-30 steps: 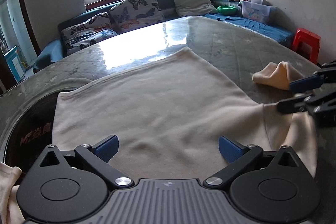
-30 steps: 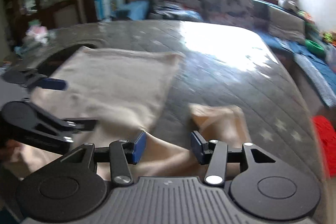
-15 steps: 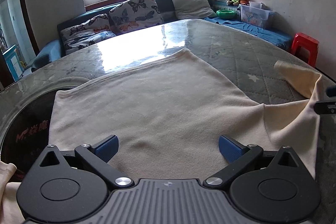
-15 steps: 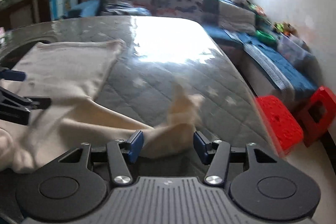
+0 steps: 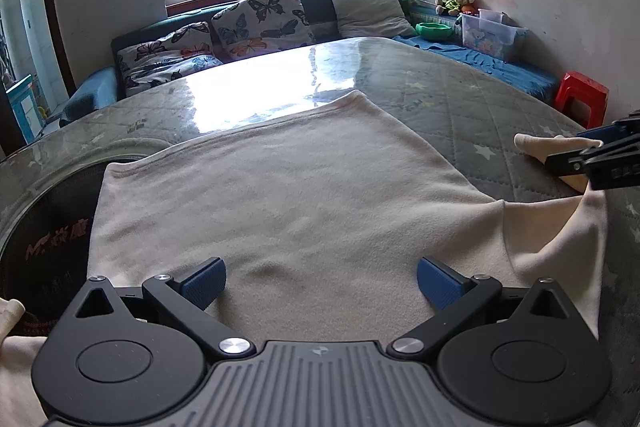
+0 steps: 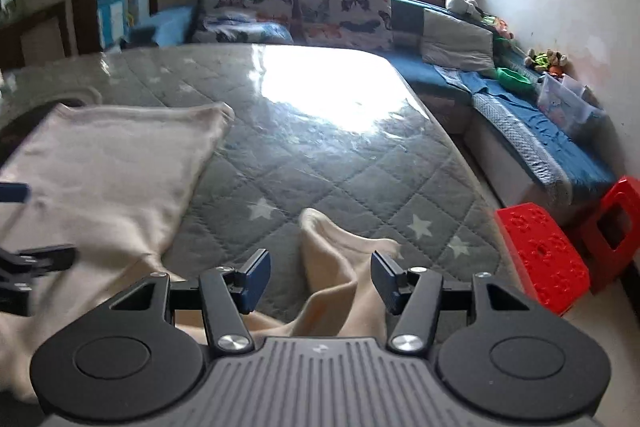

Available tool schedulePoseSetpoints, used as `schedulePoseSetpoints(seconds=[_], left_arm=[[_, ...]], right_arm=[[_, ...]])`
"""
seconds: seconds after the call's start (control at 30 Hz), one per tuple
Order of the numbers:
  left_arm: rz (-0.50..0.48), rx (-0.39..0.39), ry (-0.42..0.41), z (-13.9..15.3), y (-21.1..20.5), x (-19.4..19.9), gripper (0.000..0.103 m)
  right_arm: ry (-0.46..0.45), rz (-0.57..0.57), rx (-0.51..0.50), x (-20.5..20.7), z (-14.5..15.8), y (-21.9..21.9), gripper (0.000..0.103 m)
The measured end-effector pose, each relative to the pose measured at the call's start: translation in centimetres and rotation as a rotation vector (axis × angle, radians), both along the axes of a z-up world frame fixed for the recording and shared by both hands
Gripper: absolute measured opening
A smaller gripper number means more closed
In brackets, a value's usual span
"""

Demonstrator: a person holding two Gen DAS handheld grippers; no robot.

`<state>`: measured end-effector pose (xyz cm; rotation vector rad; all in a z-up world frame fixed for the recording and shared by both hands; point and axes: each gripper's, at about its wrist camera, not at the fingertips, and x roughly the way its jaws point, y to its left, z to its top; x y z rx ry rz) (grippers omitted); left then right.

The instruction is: Fold clothes

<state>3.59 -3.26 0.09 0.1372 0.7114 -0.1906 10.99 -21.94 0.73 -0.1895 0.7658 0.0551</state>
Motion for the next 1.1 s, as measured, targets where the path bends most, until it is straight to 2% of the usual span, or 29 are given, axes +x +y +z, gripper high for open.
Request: schedulePoseSetpoints(seconds=[0.1,0.43,0.67,0.83,1.0,1.1], left_arm=[[0.001,-0.003,0.000,0.0,0.0,0.0,0.103],[0.006,-0.013,0.002,-0.1,0.1,0.0,0.103],[0.009,-0.014,0.001,-0.1,0.1,-0.1,0.103],[0.013,-0.022,0.004,-0.1,0.3,-0.1,0.103],[0.010,-0.021,0.004,-0.1,0.2,0.0,0.103],[0.009,0.001,0.007,0.2,-0.2,0.0,0.103]], right_arm=[[0.009,-0.011,-0.051,0.2,-0.7,-0.1,0.064],[-0.035,-0.133,-0.137,-2.2,-0.5,-3.3,0.068],[-0.012,-0.207,-0.096,-4.1,-1.2,-5.9,0.069],[0.011,-0.224,-0.079,-5.4,-1.2,-6.4,0.075],[0.000,-0.304,-0.033,-7.8,-1.1,-8.1,0.077],[-0.014,-0.338,-0.040,-8.4,-0.8,-8.8,0.077]])
